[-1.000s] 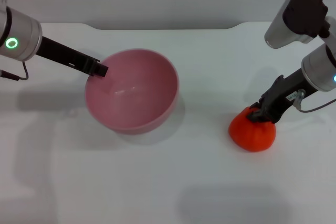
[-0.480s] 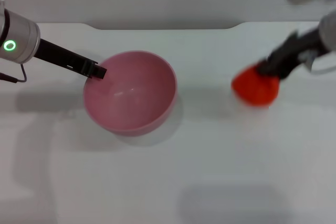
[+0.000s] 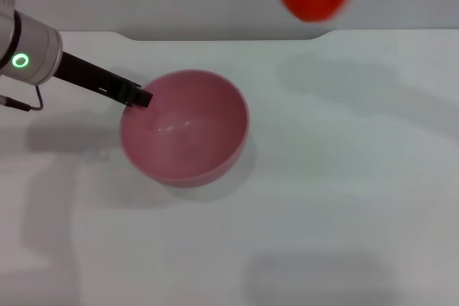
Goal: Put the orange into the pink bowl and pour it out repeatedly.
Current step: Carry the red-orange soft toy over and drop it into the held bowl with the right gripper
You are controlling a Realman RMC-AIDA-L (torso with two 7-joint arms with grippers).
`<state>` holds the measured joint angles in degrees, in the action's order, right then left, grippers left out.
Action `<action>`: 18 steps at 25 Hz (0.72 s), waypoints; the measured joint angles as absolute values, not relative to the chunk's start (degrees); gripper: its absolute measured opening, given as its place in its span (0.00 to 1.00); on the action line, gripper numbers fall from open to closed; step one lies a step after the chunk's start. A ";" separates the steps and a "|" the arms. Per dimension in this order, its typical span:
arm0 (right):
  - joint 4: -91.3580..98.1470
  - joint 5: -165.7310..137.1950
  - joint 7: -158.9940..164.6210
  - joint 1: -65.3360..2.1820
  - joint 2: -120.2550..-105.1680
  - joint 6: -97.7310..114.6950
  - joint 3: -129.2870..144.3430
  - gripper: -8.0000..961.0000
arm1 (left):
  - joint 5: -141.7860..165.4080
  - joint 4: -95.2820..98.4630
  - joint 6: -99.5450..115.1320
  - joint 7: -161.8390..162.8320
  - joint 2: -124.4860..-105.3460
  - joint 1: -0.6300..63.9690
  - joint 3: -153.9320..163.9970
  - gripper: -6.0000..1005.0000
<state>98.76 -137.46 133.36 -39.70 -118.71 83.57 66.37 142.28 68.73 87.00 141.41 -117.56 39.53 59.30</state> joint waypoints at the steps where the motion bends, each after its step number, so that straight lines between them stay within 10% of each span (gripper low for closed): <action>1: 99.20 -135.81 133.15 -40.03 -118.71 83.53 67.02 0.10 | 142.29 68.73 87.00 141.41 -117.61 39.63 59.36 0.05; 18: 89.89 -128.41 129.16 -42.92 -118.77 80.33 81.08 0.17 | 141.64 68.73 86.50 141.42 -117.86 40.02 60.04 0.05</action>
<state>89.89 -128.41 129.16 -42.92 -118.77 80.33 81.08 141.64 68.73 86.50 141.42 -117.86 40.02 60.04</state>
